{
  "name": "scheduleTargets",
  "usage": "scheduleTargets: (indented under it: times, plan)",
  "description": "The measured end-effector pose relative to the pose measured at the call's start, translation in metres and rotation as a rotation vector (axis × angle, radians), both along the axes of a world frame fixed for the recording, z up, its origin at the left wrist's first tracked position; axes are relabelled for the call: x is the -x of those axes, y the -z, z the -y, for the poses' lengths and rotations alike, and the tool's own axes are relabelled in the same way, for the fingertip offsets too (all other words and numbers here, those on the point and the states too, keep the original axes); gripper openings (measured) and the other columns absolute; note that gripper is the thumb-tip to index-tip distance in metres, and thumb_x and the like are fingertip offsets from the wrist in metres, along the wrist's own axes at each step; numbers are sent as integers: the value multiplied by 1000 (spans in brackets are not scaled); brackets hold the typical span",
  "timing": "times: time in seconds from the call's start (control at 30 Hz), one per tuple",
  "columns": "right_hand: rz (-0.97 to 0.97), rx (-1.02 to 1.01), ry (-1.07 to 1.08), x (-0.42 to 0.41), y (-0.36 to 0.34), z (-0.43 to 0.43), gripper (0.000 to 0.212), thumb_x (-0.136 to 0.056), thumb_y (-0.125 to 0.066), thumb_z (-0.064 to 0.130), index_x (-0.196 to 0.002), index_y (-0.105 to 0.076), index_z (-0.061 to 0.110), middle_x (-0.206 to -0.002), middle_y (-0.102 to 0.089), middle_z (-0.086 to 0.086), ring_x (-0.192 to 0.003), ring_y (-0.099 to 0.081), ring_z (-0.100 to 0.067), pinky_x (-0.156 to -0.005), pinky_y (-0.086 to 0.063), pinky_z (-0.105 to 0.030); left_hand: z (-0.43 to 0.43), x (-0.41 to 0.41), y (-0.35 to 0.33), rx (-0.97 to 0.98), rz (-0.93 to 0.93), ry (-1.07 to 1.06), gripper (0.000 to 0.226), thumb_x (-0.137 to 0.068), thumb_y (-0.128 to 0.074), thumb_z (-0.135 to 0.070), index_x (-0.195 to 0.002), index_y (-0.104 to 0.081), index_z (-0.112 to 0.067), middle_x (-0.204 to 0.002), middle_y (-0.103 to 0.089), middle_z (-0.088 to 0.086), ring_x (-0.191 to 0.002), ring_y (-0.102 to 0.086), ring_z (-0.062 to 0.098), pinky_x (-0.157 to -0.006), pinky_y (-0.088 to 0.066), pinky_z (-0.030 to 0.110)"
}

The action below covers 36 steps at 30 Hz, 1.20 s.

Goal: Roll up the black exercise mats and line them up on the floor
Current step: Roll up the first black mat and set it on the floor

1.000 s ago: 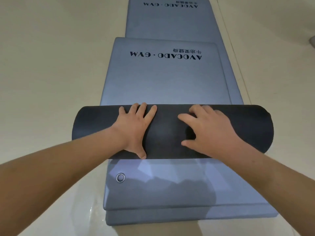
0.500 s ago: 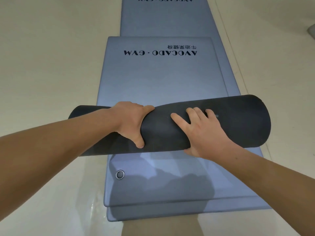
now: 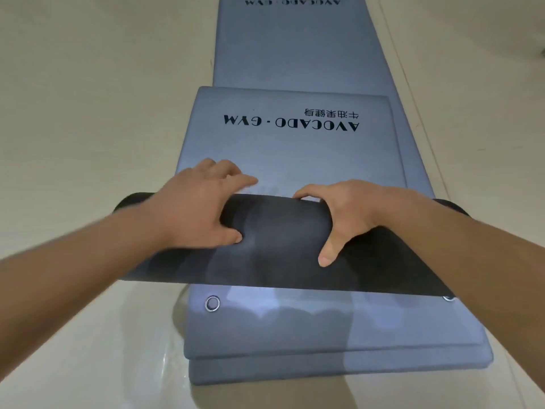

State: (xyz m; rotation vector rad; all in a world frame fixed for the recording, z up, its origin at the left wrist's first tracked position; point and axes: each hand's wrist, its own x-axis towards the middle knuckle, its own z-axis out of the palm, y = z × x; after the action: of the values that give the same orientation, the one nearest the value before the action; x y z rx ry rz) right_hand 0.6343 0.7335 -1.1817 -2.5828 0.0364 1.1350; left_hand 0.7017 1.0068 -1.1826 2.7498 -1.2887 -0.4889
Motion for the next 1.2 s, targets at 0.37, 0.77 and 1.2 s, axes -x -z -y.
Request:
scheduleTargets:
  times: [0.37, 0.77, 1.2]
  plan:
    - [400, 325, -108, 28, -15, -14, 109, -74, -72, 82, -163, -21, 44, -159, -39, 1, -143, -41, -25, -104, -47, -45, 3, 5, 51, -190, 191, 108, 133, -58, -68, -80, -163, -8, -24, -159, -39, 9, -140, -43, 34, -107, -42, 55]
    - [441, 491, -246, 65, 13, -25, 118, -64, -76, 71, -155, -19, 22, -126, -55, -6, -112, -58, -30, -91, -48, -45, 16, 6, 13, -236, -80, 146, 94, -57, -79, -66, -139, -37, -48, -105, -65, -17, -92, -67, 16, -69, -45, 31]
    - [153, -111, 81, 32, -6, 25, 110, -50, -98, 68, -140, -35, 61, -137, -39, 16, -122, -54, -20, -102, -51, -47, 13, -11, -11, -127, -3, 21, 121, -60, -84, -76, -164, -32, -39, -166, -39, -4, -146, -45, 28, -109, -47, 48]
